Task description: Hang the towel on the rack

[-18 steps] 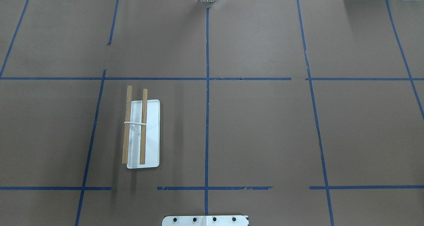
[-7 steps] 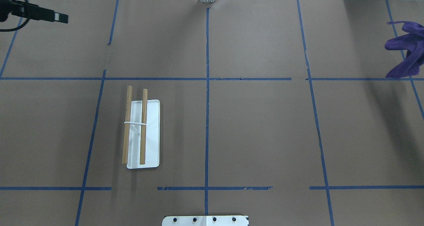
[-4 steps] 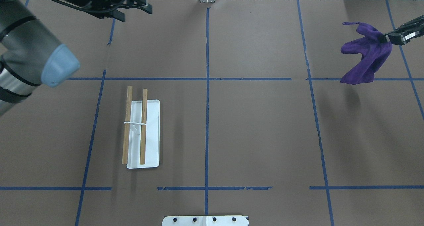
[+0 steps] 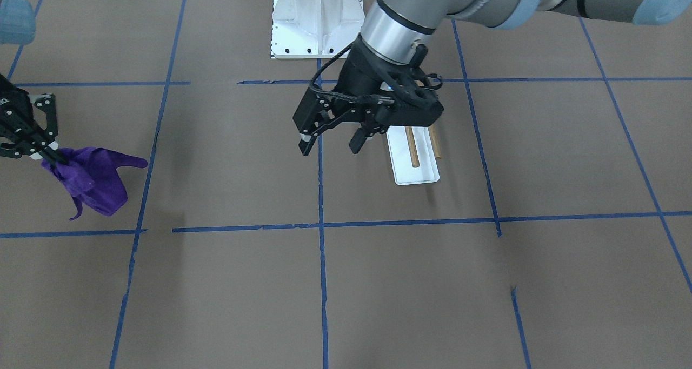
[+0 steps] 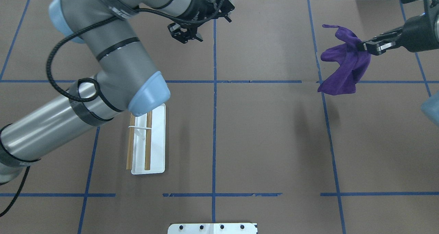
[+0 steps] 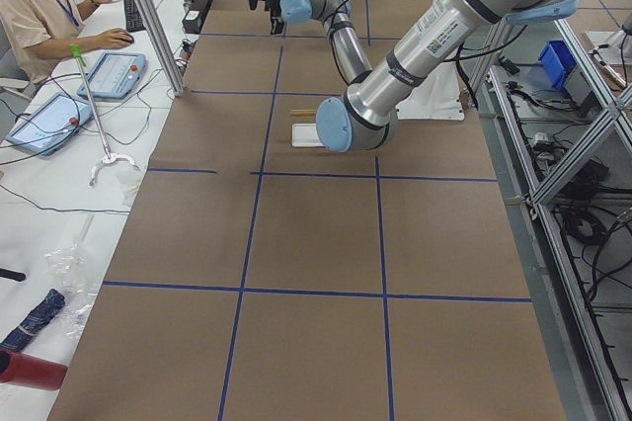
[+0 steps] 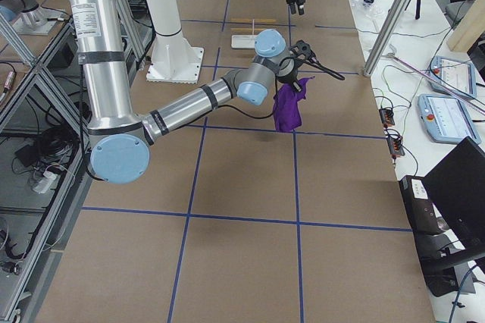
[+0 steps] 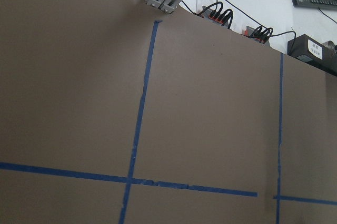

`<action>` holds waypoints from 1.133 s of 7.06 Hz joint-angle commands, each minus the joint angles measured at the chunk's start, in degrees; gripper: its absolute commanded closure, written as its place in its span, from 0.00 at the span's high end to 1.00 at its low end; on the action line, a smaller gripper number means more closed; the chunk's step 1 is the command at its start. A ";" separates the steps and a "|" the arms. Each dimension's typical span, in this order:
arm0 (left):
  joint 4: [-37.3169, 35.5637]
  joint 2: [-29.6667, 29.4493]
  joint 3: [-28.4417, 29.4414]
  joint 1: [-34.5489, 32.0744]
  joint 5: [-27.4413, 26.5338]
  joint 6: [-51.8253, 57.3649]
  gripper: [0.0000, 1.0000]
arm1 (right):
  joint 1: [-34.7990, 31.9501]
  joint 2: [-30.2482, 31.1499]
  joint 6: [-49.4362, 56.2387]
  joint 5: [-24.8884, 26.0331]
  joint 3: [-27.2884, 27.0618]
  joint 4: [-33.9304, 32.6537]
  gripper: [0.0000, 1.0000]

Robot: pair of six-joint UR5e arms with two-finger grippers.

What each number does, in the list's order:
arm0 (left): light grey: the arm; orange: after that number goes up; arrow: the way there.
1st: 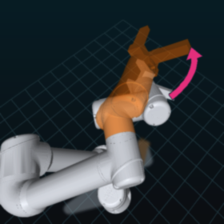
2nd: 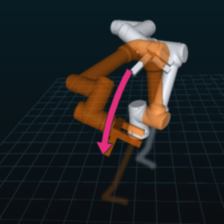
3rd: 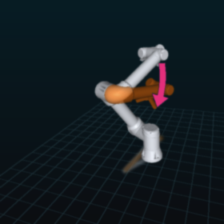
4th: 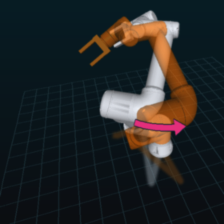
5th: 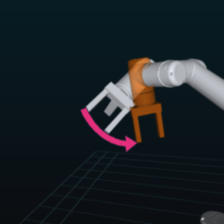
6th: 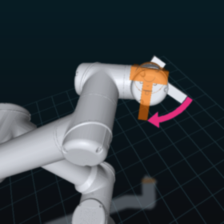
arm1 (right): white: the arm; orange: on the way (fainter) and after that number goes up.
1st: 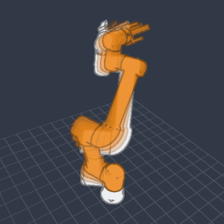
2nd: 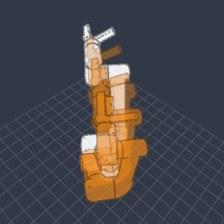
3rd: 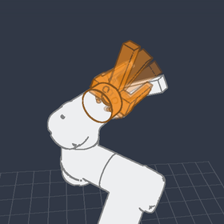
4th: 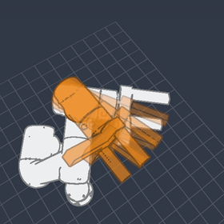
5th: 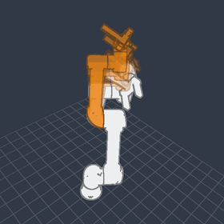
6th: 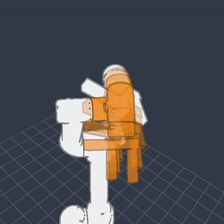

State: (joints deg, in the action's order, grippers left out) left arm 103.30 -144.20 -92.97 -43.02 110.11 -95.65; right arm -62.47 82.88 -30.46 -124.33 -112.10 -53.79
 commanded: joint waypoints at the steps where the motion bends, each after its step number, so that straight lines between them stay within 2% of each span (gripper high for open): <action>1: 0.06 -6.07 5.23 3.19 -3.15 -10.13 0.71 | 7.24 0.00 -3.64 9.24 -5.04 0.00 0.00; 2: 0.15 -7.40 5.51 5.12 -3.23 -12.95 0.64 | 11.10 -0.17 -3.64 14.41 -5.93 -0.08 0.00; 6: 0.41 -9.96 9.90 7.43 -7.37 -20.70 0.64 | 21.40 -4.30 -2.94 25.15 -5.85 -0.43 0.00; 8: 0.15 -9.70 9.91 7.43 -7.45 -22.29 0.63 | 22.56 -5.53 -2.94 26.59 -6.11 -0.43 0.00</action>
State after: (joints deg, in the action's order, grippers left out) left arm 103.57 -154.00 -83.21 -35.64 102.76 -116.97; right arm -40.94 78.14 -33.43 -98.84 -118.13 -54.22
